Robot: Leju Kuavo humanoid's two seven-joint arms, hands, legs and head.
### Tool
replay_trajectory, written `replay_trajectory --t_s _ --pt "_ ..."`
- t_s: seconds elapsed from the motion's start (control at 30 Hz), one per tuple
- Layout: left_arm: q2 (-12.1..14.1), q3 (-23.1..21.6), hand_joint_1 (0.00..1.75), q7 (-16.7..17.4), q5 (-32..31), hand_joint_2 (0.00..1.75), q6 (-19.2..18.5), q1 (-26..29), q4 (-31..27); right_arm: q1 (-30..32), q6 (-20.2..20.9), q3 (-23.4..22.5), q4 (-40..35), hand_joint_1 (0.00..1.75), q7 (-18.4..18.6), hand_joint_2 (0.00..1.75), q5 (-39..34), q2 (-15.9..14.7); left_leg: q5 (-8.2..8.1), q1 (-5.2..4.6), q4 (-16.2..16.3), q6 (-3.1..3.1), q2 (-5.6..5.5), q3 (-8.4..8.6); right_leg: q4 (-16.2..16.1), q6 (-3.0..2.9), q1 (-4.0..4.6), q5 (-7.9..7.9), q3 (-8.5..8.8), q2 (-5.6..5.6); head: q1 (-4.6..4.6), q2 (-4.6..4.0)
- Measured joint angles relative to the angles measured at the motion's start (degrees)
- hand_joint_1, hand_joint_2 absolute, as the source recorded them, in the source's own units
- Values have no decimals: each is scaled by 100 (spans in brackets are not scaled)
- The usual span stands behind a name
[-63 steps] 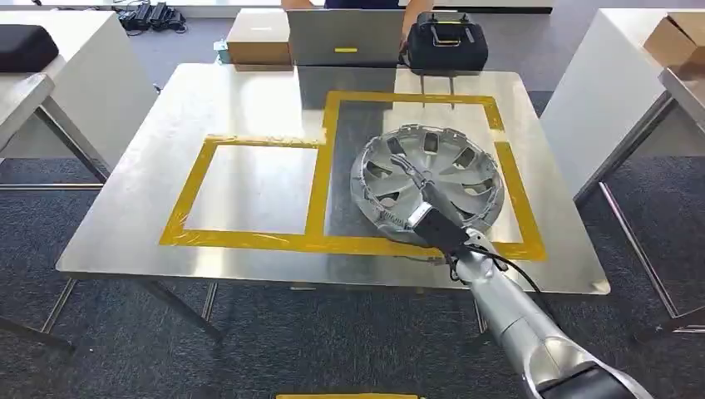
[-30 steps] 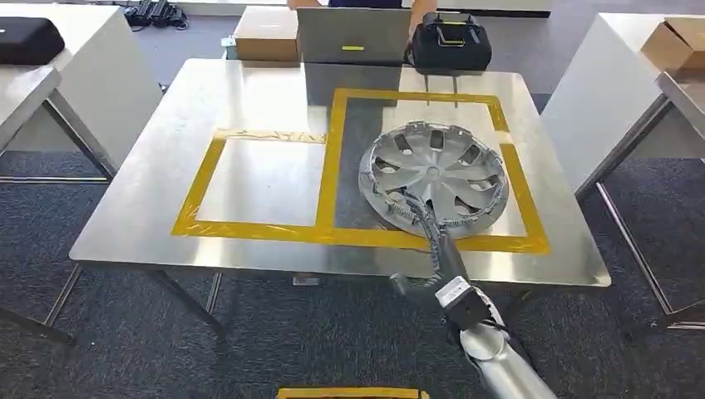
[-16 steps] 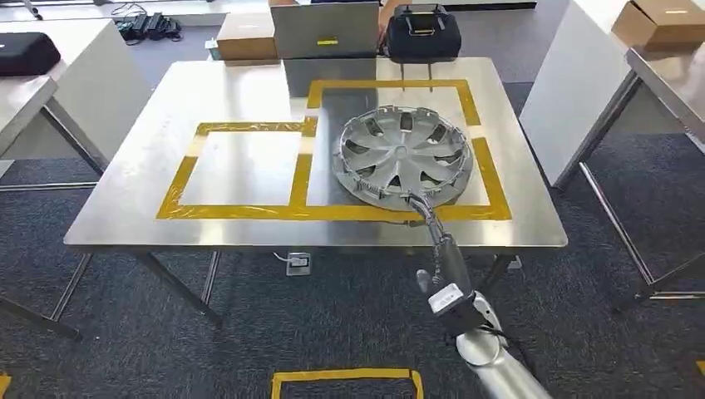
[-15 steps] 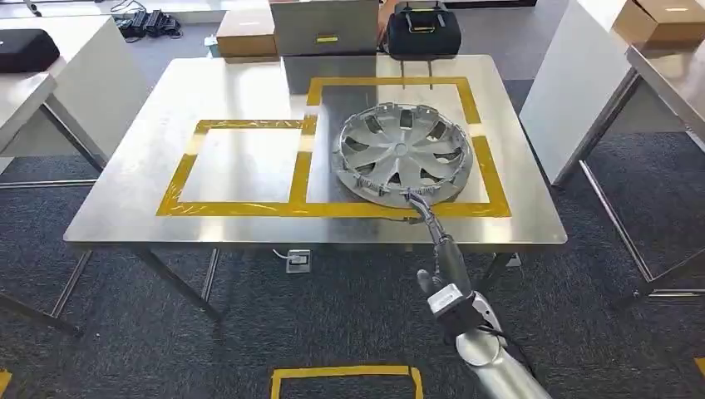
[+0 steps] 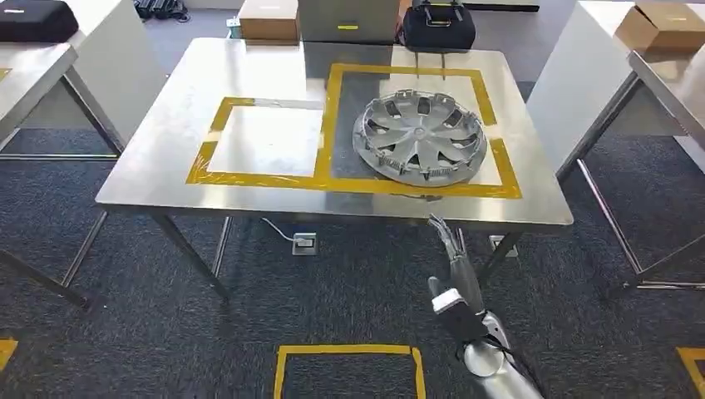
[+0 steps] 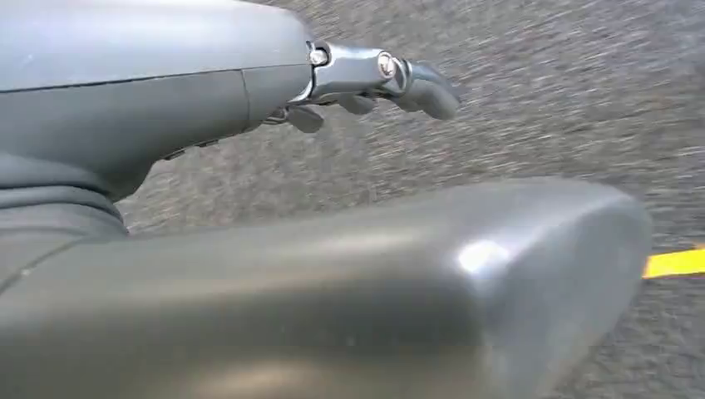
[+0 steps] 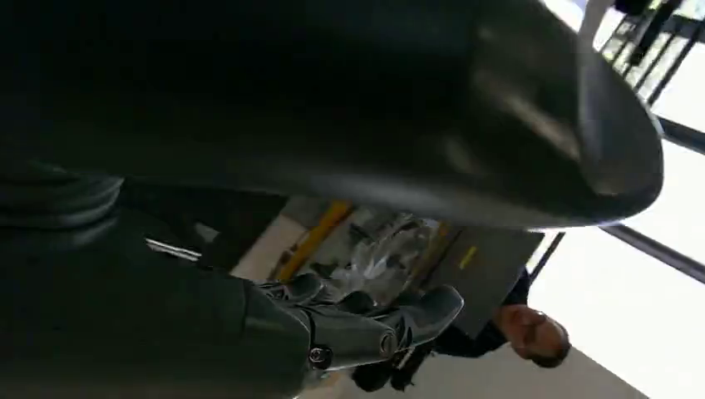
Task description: Take the parts from the cabinet and place them on the table.
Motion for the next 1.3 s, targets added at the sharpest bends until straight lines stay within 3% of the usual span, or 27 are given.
replay_trajectory --t_s 0.07,0.1,0.13,0.17,0.2,0.3,0.33,0.43,0.5,0.57,0.6,0.63,0.67,0.7,0.8,0.83,0.87,0.93,0.97,1.0,1.03,1.07,1.13,1.17,1.2,1.23,1.3 --pt "-4 15 0 13 -2 0 0 14 0 -5 -181 -116 505 0 26 0 69 31 124 -8 17 -14 1 -168 -293 -23 6 401 359 -1 9 0" --pt "-15 35 0 13 -9 0 0 13 0 -38 -344 -191 895 0 90 0 186 57 183 -12 24 -27 1 -239 -759 -62 19 584 729 -2 11 0" --pt "-26 44 0 20 -28 0 0 3 0 -59 -433 -260 1280 0 181 0 260 79 239 -14 29 -38 0 -282 -1278 -112 40 573 1128 -7 13 0" --pt "-53 48 0 31 -39 0 -9 -2 -2 -76 -410 -354 1635 0 320 0 269 83 287 -35 36 -72 -11 -315 -1821 -177 89 307 1455 -26 20 0" --pt "-52 50 0 33 -55 0 -28 1 -2 -70 -345 -442 1924 0 492 0 267 90 345 -20 1 -108 -11 -289 -1835 -180 95 343 1455 -36 -18 2" --pt "-63 81 0 35 -98 0 -39 9 0 -21 -8 -720 2846 0 1159 0 80 96 537 -6 -111 -228 -18 -281 -1939 -308 111 501 1382 -27 20 0" --pt "-66 88 0 35 -107 0 -46 13 0 26 145 -848 3106 0 1474 0 -50 98 461 14 -92 -243 -23 -313 -1986 -340 57 613 1340 -48 28 0" --pt "-79 88 0 35 -155 0 -79 8 2 220 518 -1183 3637 0 2217 0 -370 96 -634 22 945 -322 -25 -650 -1982 -379 46 818 1083 -48 -48 0" --pt "-79 90 0 35 -184 0 -79 -13 2 385 675 -1369 3888 0 2654 0 -452 96 -864 30 1675 -372 -24 -736 -1957 -356 36 946 887 -63 -61 0" --pt "-79 90 0 44 -210 0 -85 -30 2 550 769 -1452 4140 0 3244 0 -312 103 -479 51 1538 -402 -24 -402 -1920 -303 9 1052 703 -74 -68 0" --pt "-79 90 0 65 -221 0 -87 -41 0 627 875 -1450 4241 0 3523 0 -199 105 -306 71 1115 -421 -25 -52 -1894 -268 -17 1094 626 -76 -68 0" --pt "-79 90 0 77 -232 0 -92 -53 -2 681 977 -1450 4314 0 3727 0 -148 107 -270 98 589 -452 -26 351 -1854 -230 -30 1122 567 -75 -70 0" --pt "-98 90 0 83 -258 0 -100 -83 -2 744 1044 -1452 4370 0 3883 0 -105 101 -537 84 108 -482 -64 660 -1815 -187 -13 1151 503 -70 -111 0" --pt "-92 90 0 87 -273 0 -101 -94 -6 782 1112 -1452 4429 0 4042 0 -36 105 -589 53 -66 -334 -96 732 -1784 -151 -2 1186 482 -61 -127 2" --pt "-98 90 0 120 -326 0 -103 -102 -2 901 1283 -1445 4592 0 4321 0 79 136 -525 32 6 -193 -80 628 -1814 -35 -17 1310 488 -41 -85 0" --pt "-109 90 0 133 -339 0 -103 -106 -2 940 1333 -1443 4640 0 4360 0 90 144 -476 54 -9 -115 -56 573 -1785 -7 -36 1255 457 -41 -74 0" --pt "-109 90 0 133 -359 0 -103 -114 -2 981 1364 -1441 4670 0 4398 0 92 160 -431 44 -5 -50 -46 516 -1612 7 -36 969 390 -40 -46 0" --pt "-109 90 0 118 -398 0 -107 -118 -4 1011 1394 -1430 4690 0 4426 0 114 177 -335 19 -3 10 -22 377 -755 22 -22 264 142 -40 9 0" --pt "-109 90 0 107 -411 0 -125 -119 -4 1010 1396 -1428 4707 0 4430 0 116 186 -294 -3 -3 35 -11 295 -296 21 -17 53 19 -40 24 0" --pt "-109 90 0 105 -432 0 -155 -118 -4 1012 1398 -1428 4718 0 4428 0 114 195 -242 -25 -1 47 2 225 -18 6 -10 29 -16 -40 26 0" --pt "-109 90 0 105 -450 175 -166 -115 -2 1017 1407 -1428 4732 0 4441 0 111 201 -192 -45 0 53 12 163 58 -24 0 168 39 -39 31 0" --pt "-109 90 0 101 -457 175 -175 -114 -2 1029 1418 -1428 4736 0 4448 175 101 208 -142 -67 1 56 16 105 -77 -68 22 418 201 -38 35 0" --pt "-114 90 0 70 -512 175 -173 -116 -4 1037 1446 -1428 4736 0 4459 175 83 212 -50 -121 0 56 15 37 -984 -225 95 722 872 -38 44 0" --pt "-160 90 0 61 -525 175 -177 -116 -2 1031 1453 -1428 4736 0 4459 175 74 197 -14 -103 2 50 31 29 -1568 -373 153 526 1242 -55 35 0" --pt "-146 85 0 68 -525 175 -186 -112 -17 1053 1462 -1430 4736 0 4465 175 50 197 14 -128 5 15 35 23 -1907 -390 152 405 1460 -76 17 0" --pt "-140 46 0 92 -492 175 -208 -110 -44 1083 1477 -1441 4736 0 4467 175 28 201 48 -102 -2 -29 48 25 -1919 -349 182 411 1435 -68 17 0" --pt "-131 -137 0 168 -248 175 -271 -74 -113 1154 1519 -1489 4736 0 4472 175 -42 208 125 -70 -47 -103 47 29 -1964 -390 208 457 1425 -68 44 0"
